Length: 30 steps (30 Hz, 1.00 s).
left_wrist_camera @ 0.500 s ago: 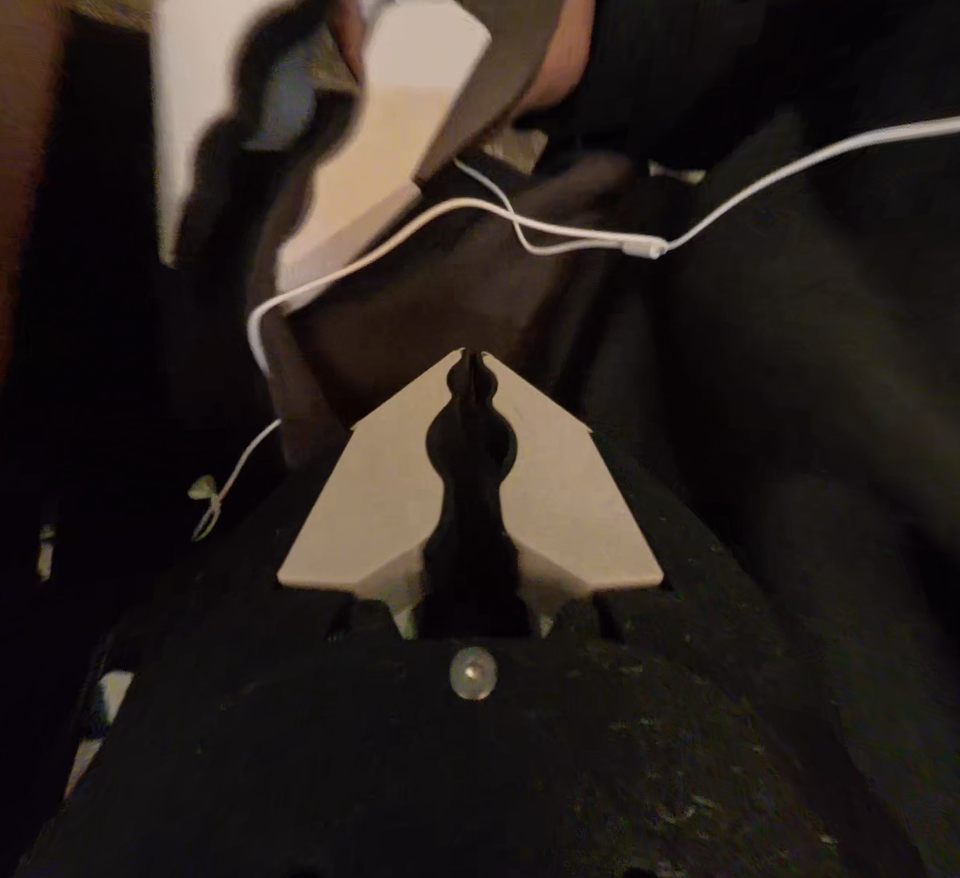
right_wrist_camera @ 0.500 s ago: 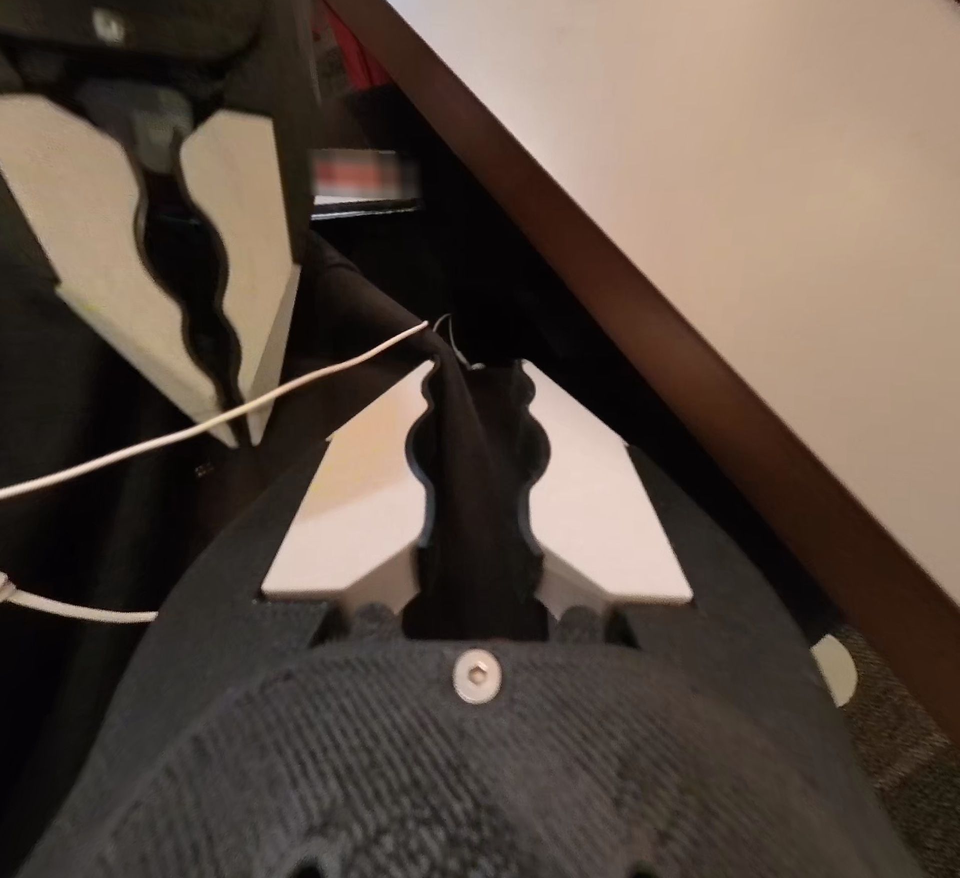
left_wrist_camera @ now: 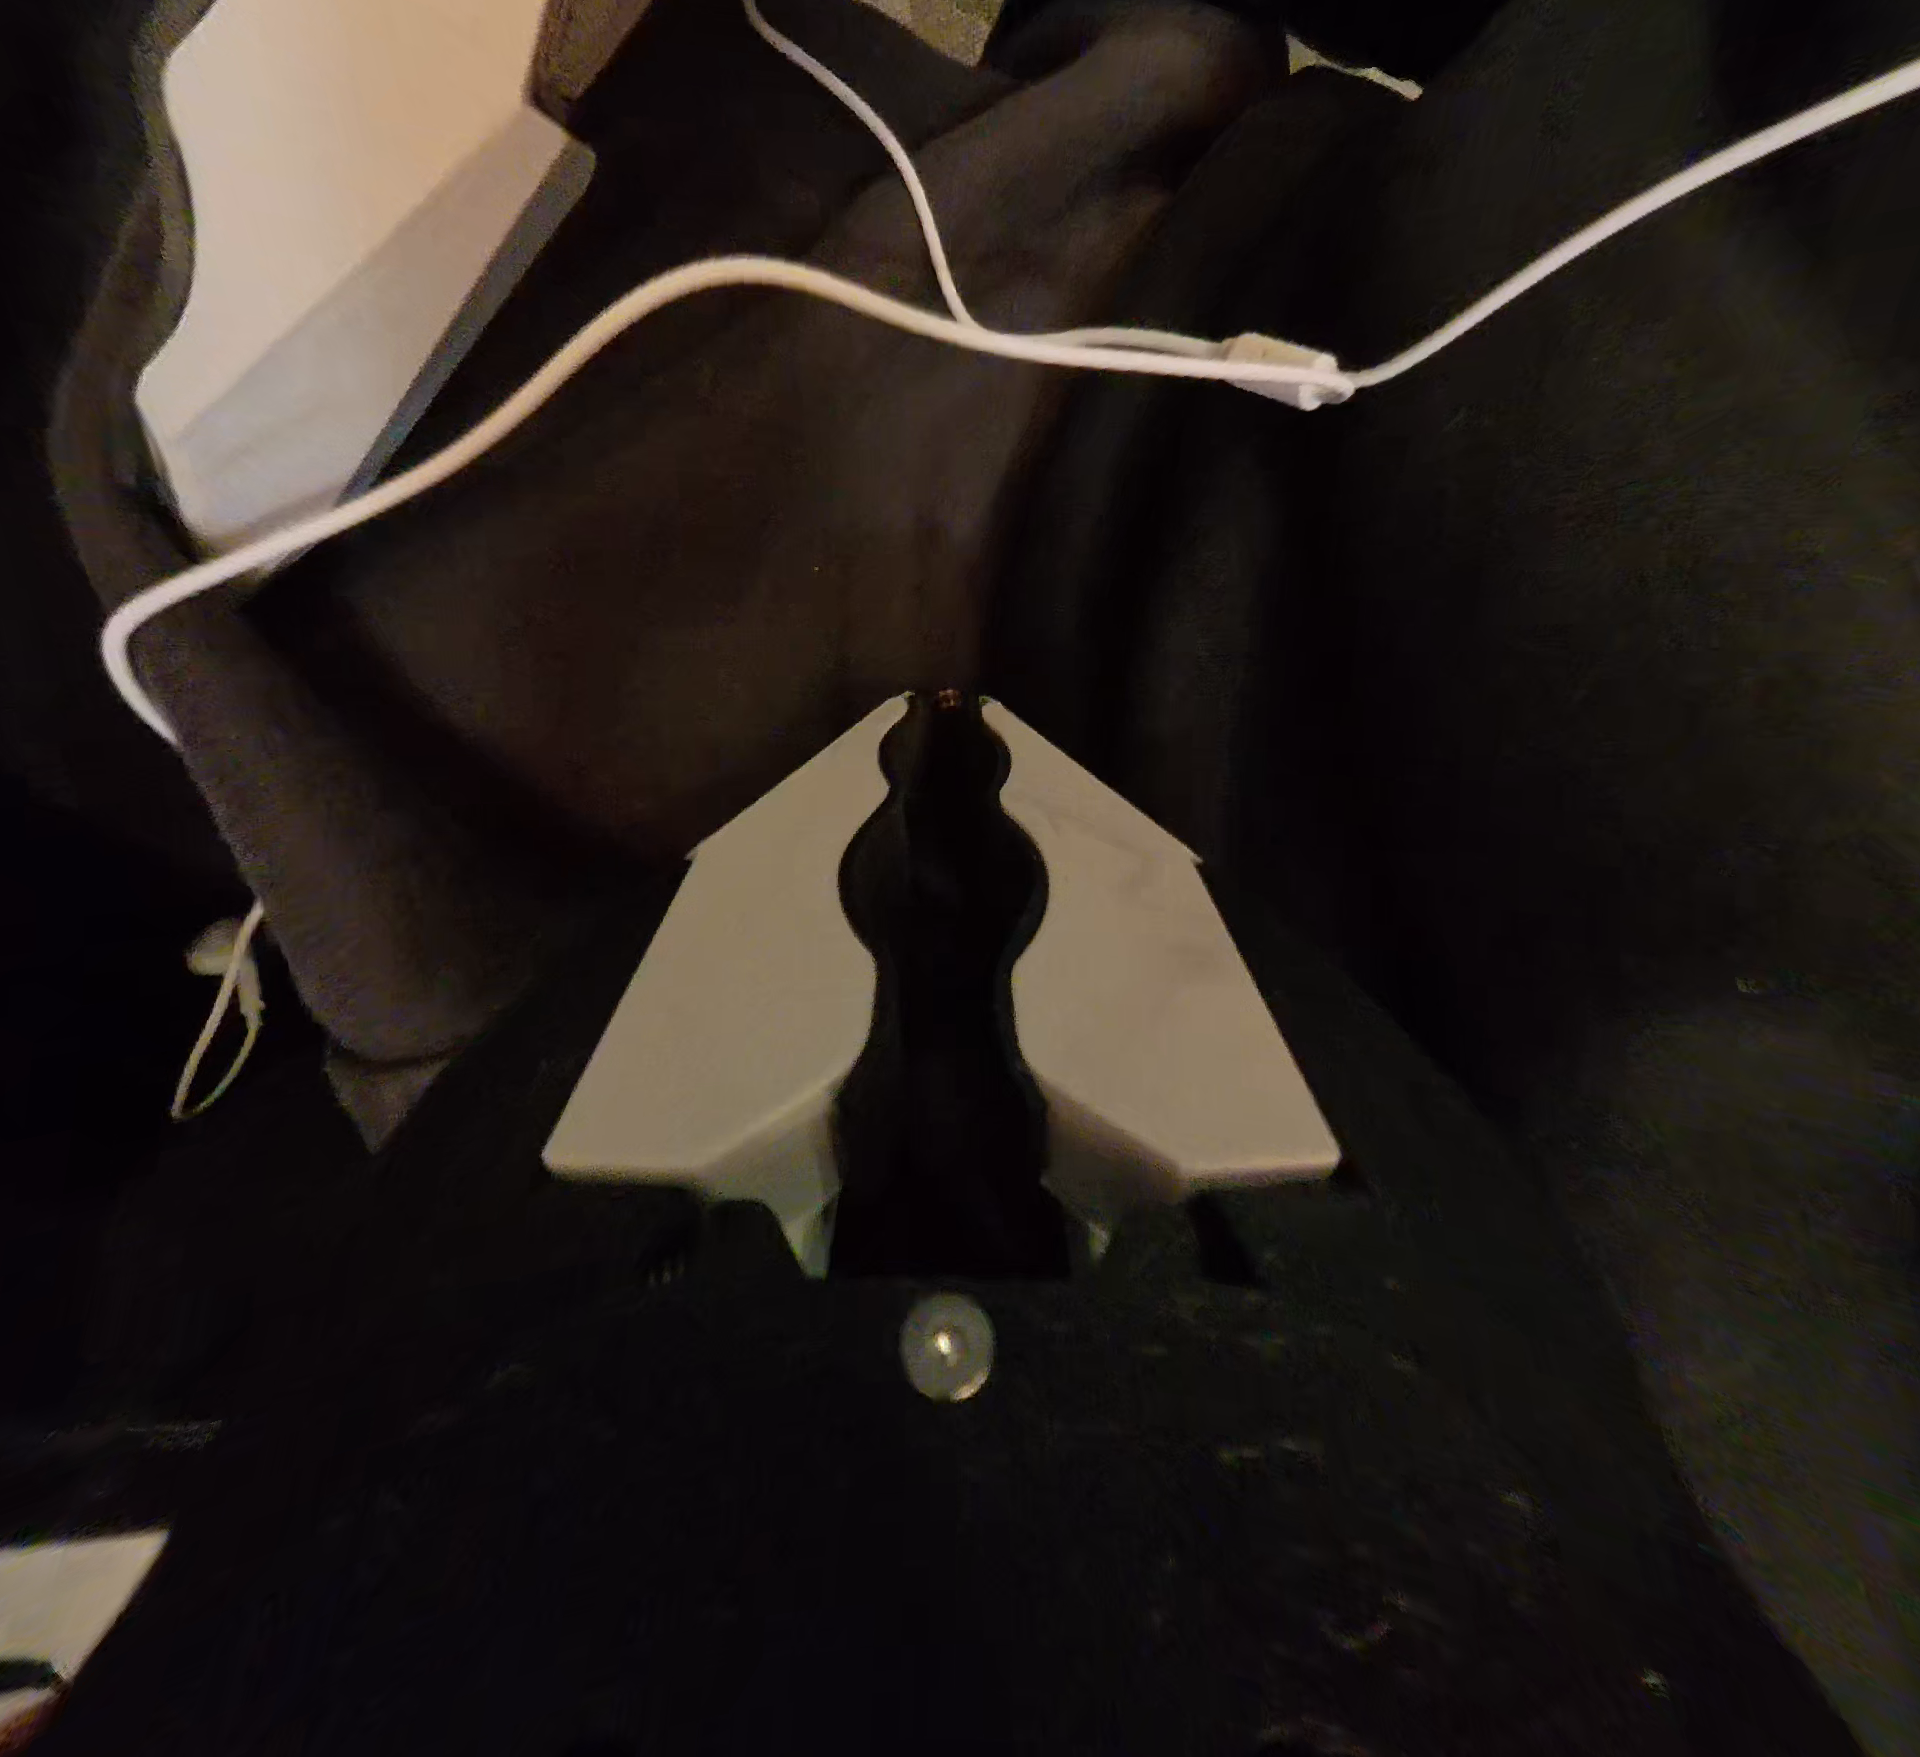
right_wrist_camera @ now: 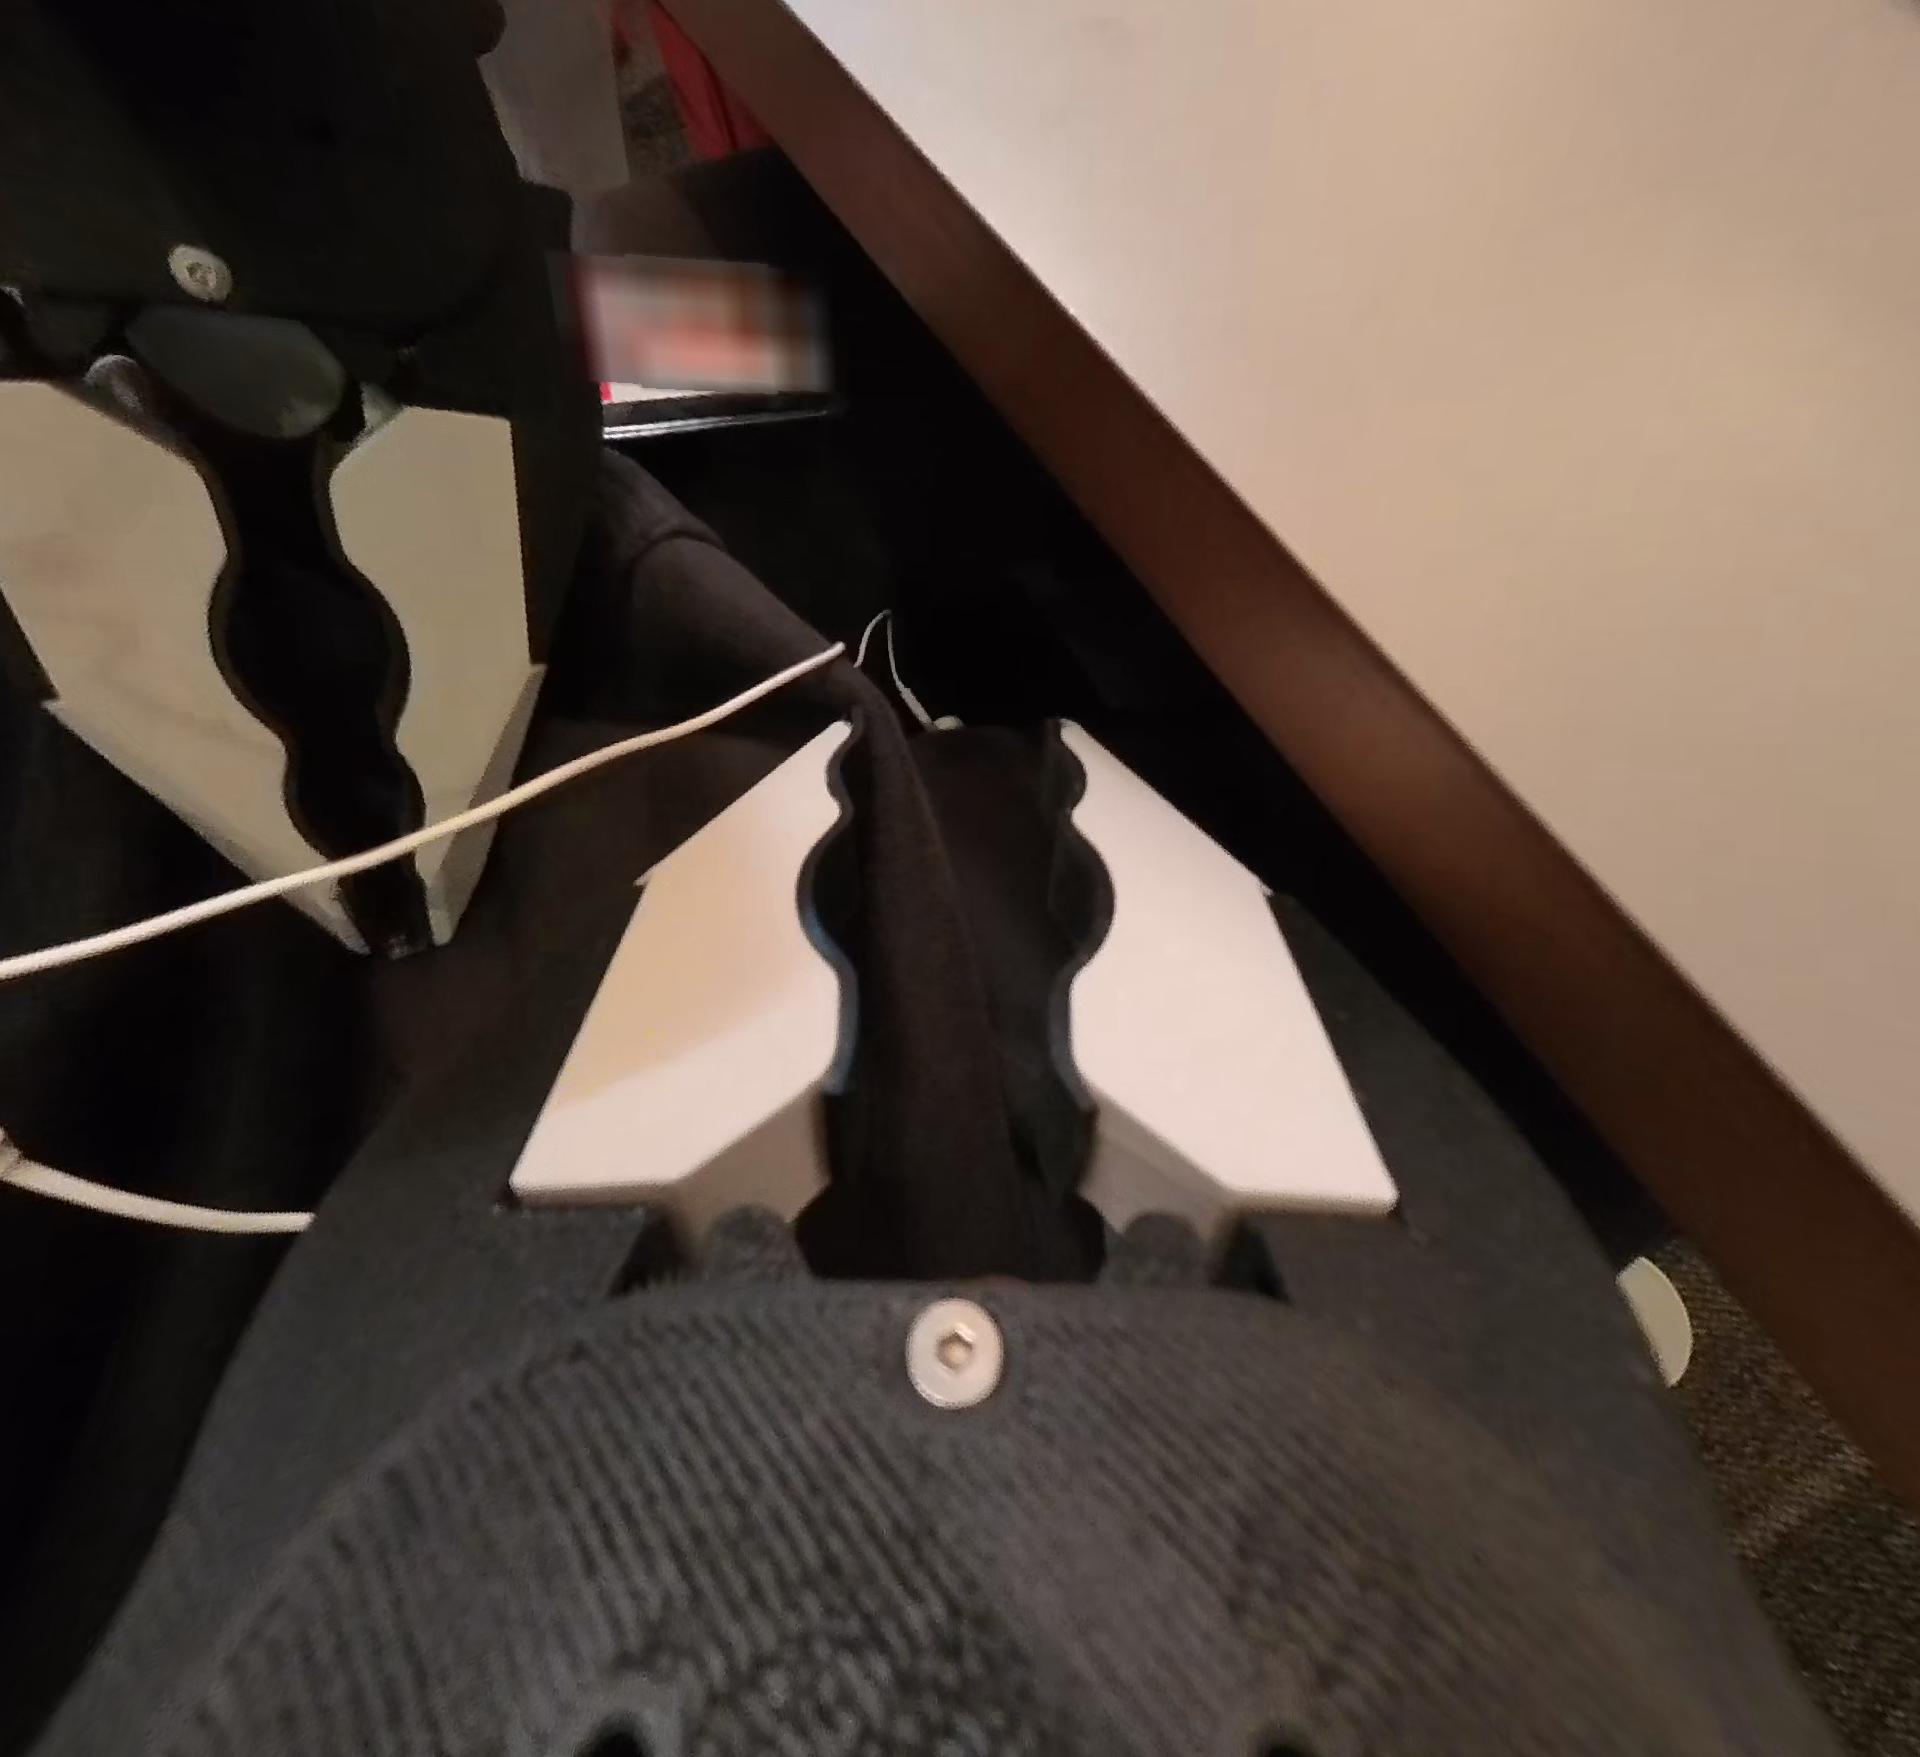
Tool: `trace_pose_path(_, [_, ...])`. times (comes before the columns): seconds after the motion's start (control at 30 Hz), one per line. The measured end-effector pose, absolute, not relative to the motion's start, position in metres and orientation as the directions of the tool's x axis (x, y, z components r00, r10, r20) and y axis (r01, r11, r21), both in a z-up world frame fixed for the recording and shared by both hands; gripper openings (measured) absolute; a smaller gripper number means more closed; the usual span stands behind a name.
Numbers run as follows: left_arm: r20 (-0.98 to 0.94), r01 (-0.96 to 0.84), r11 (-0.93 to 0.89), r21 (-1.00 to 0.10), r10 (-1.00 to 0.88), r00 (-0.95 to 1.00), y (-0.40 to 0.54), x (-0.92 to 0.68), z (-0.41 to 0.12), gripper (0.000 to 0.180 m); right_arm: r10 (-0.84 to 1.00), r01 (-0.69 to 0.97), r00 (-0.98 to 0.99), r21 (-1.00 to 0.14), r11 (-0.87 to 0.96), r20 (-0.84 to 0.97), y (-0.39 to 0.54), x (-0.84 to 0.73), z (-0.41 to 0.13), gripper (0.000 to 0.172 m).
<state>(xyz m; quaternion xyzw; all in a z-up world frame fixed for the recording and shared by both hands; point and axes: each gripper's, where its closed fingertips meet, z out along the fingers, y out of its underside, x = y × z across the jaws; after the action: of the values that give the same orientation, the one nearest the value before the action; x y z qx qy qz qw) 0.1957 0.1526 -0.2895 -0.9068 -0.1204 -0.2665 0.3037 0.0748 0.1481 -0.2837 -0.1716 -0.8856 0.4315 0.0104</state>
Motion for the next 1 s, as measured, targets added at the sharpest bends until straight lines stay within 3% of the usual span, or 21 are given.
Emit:
trace_pose_path(0.03, [0.554,0.375,-0.788,-0.489,0.052,0.831,0.154,0.196,-0.29,0.004,0.313,0.294,-0.941,-0.767,0.57,-0.128,0.148,0.075,-0.284,0.033])
trace_pose_path(0.57, [0.585,0.467,-0.668,-0.58,0.058,0.809,0.152,0.185,-0.269,0.0,0.295,0.292,-0.943,-0.802,0.52,-0.152,0.148,0.075,-0.273,0.038])
trace_pose_path(0.8, [0.625,0.608,-0.358,-0.709,0.081,0.776,0.138,0.146,-0.21,0.0,0.212,0.274,-0.956,-0.875,0.398,-0.203,0.15,0.083,-0.241,0.046])
trace_pose_path(1.0, [0.68,0.684,-0.082,-0.725,0.071,0.73,0.123,0.111,-0.165,0.0,0.216,0.226,-0.961,-0.94,0.255,-0.173,0.174,0.076,-0.194,0.04])
